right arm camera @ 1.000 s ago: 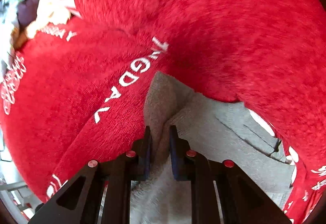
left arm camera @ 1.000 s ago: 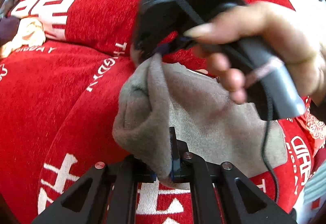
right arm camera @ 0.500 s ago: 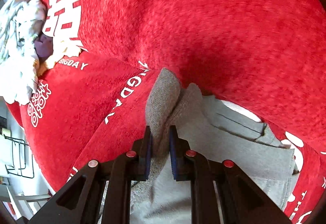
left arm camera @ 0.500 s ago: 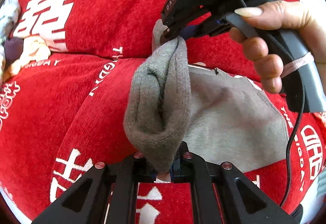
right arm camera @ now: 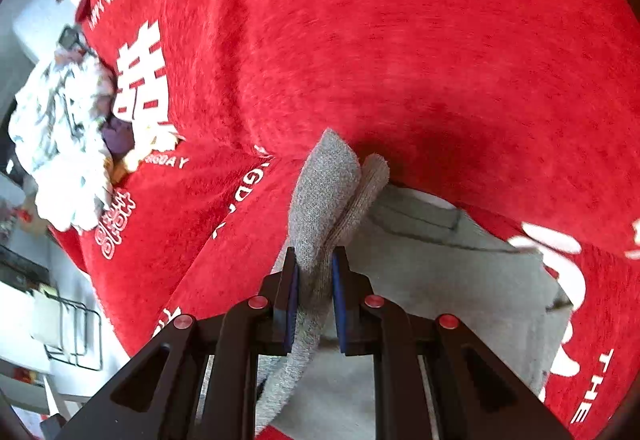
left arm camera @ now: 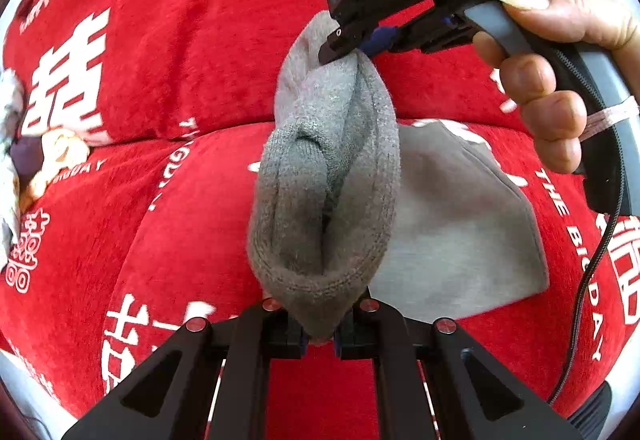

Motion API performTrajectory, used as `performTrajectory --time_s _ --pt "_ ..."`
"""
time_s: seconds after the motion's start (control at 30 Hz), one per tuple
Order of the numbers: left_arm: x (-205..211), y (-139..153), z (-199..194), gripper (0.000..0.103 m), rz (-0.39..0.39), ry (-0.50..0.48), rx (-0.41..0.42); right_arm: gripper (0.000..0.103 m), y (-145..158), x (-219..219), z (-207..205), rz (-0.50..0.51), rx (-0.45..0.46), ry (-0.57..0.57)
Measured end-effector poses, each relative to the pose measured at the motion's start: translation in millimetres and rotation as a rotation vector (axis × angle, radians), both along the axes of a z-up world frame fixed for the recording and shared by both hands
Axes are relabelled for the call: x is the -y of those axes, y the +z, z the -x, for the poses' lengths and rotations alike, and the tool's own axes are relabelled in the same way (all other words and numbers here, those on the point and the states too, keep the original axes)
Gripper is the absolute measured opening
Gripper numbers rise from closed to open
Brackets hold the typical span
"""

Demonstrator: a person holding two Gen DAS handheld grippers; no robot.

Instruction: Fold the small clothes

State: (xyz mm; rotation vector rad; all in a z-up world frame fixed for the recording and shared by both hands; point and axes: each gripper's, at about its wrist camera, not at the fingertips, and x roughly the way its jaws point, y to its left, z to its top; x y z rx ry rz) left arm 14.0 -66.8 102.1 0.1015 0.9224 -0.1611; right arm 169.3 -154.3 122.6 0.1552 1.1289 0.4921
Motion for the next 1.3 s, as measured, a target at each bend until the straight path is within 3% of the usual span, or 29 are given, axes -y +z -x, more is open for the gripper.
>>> performTrajectory --time_s 0.2,0.53,0.77,1.07,1.3 --pt "48.0 -3.5 9.8 0.009 -0.057 -0.047 0.008 0.017 -8.9 67.9 17.5 -0.065 0.049 -0.033" --pt "120.8 3.2 21.4 0.009 -0.165 -0.135 0.036 0.017 -12.8 136.0 35.0 -0.174 0.123 -0.061" --pt "147.7 8.0 20.3 0.009 -0.177 -0.16 0.033 0.017 -4.5 154.2 38.3 -0.176 0.152 -0.062" --pt "149.9 12.8 19.3 0.009 -0.172 -0.158 0.029 0.016 11.9 144.4 36.4 -0.121 0.175 -0.021" --pt "152.2 9.3 16.5 0.009 -0.168 -0.166 0.014 0.016 7.7 148.0 33.9 -0.117 0.168 -0.018"
